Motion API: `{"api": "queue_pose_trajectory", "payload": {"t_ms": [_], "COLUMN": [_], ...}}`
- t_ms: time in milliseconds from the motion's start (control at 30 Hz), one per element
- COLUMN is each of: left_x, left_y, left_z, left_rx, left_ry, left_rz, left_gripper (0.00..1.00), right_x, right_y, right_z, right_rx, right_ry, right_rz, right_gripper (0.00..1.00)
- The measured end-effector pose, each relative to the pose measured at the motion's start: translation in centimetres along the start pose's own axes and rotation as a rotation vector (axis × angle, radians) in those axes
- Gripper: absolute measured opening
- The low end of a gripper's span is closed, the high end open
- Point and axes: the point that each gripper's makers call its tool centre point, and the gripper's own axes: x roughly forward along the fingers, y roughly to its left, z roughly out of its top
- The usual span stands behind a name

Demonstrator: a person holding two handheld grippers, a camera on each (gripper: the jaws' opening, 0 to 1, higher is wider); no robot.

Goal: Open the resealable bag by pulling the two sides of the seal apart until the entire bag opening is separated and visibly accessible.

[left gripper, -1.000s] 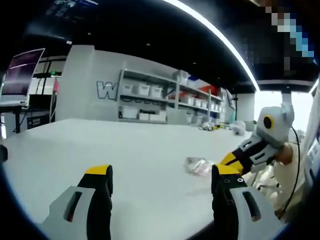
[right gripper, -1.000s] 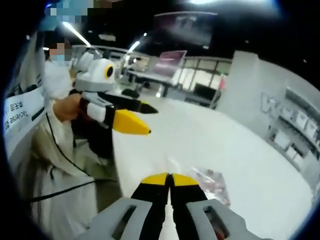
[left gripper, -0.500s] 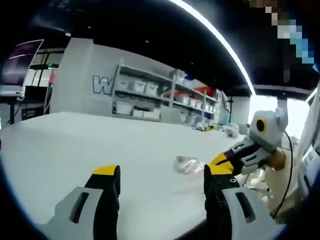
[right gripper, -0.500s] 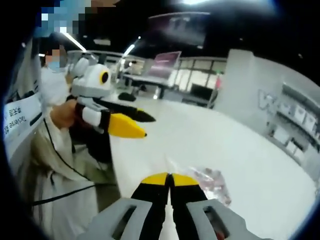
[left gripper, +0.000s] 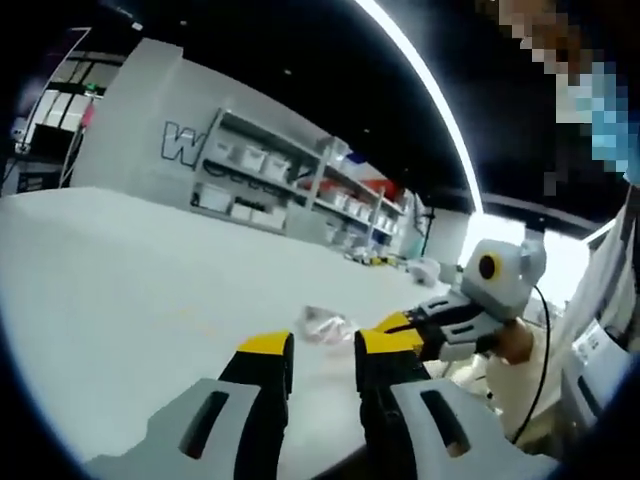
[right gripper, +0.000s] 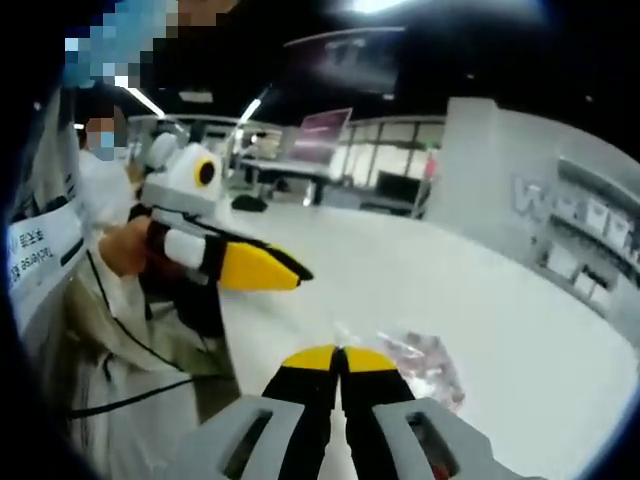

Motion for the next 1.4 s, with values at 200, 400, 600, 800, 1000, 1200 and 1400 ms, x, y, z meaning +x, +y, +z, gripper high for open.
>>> {"api": "queue_pose_trajectory", "payload": {"t_ms": [200, 400, 600, 800, 1000, 1200, 1400], "left_x": [0.4, 0.9, 1.5, 1.8, 2.2, 2.7, 3.0], "left_y": [-0.1, -0.7, -0.9, -1.1, -1.6, -1.2, -1.5], "left_z": [-0.8, -1.1, -2.0, -2.2, -2.5, -2.3, -2.8], "left_rx": [-0.056, -0.066, -0.1, -0.162, -0.351, -0.403, -0.493], "left_ry": [0.038, 0.059, 0.094, 0.09, 0.092, 0.082, 0.086], "left_rz": [-0.005, -0.025, -0.027, -0.052, -0.097, -0.089, -0.105], "left_gripper": [0.27, 0.2, 0.19, 0.15, 0.17, 0.14, 0.08], "right_x": [-0.1, -0.2, -0.2, -0.2, -0.2, -0.3, -0.3], "right_y": [-0.2, -0.4, -0.4, -0.3, -0.4, -0.3, -0.2], "right_z": [-0.1, -0.2, -0.4, -0.2, -0.2, 0.0, 0.0], "right_rx": [0.011, 0.022, 0.043, 0.053, 0.062, 0.081, 0.098], "right_ry": [-0.009, -0.024, -0.038, -0.058, -0.073, -0.099, -0.115], "right_rz": [-0.004, -0.008, -0.006, -0.007, -0.012, -0.011, -0.006], "right_gripper": [0.0, 0.0, 0.0, 0.0, 0.0, 0.0, 0.0]}}
